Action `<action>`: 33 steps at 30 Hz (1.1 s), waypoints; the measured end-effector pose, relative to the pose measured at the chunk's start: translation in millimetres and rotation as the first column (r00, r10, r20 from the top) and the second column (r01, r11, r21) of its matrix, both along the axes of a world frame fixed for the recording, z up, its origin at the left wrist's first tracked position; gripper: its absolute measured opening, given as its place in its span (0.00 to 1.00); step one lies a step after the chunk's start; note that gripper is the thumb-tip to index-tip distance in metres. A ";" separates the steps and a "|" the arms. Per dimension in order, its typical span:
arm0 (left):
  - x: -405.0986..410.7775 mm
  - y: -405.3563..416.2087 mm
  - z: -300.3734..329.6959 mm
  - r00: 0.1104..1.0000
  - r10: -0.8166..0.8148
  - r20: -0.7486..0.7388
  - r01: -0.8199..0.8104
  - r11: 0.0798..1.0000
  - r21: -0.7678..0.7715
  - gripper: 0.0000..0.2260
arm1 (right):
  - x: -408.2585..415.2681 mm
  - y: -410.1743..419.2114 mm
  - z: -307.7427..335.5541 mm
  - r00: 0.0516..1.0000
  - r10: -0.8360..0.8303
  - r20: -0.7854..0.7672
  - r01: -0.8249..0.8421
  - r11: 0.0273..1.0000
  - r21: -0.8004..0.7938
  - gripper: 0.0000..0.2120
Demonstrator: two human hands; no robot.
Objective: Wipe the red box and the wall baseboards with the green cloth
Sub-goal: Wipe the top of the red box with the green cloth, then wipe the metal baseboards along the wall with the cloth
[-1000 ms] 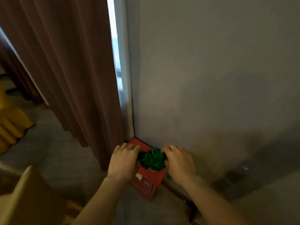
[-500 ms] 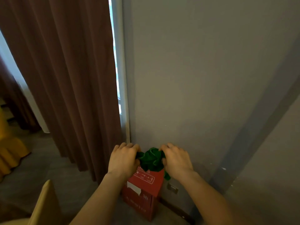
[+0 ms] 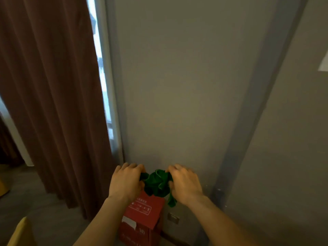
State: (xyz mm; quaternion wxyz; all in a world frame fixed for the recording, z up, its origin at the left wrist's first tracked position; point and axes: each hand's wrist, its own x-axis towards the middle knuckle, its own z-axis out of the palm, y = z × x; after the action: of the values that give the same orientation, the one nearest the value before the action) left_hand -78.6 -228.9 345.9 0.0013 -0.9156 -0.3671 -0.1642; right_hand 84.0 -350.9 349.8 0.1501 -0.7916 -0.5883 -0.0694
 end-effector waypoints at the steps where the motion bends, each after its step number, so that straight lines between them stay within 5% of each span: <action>1: 11.2 -9.6 1.7 1.000 -0.018 -0.004 0.018 1.000 0.004 0.11 | 9.7 -11.9 1.7 1.000 -0.017 -0.004 0.017 1.000 -0.001 0.13; 23: 278.1 -311.5 9.1 0.860 -0.509 -0.042 0.511 0.859 0.033 0.09 | 194.4 -373.7 8.1 0.828 -0.560 -0.037 0.560 0.828 0.009 0.12; 33: 314.5 -368.6 8.2 0.798 -0.601 -0.039 0.602 0.797 0.045 0.08 | 213.3 -436.8 5.7 0.763 -0.646 -0.028 0.646 0.762 0.040 0.12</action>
State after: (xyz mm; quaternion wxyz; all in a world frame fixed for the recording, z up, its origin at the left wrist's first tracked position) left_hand 235.9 -597.4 354.2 -0.0214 -0.9862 -0.0527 -0.1557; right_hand 297.4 -787.7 355.5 0.1394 -0.9422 -0.2773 -0.1260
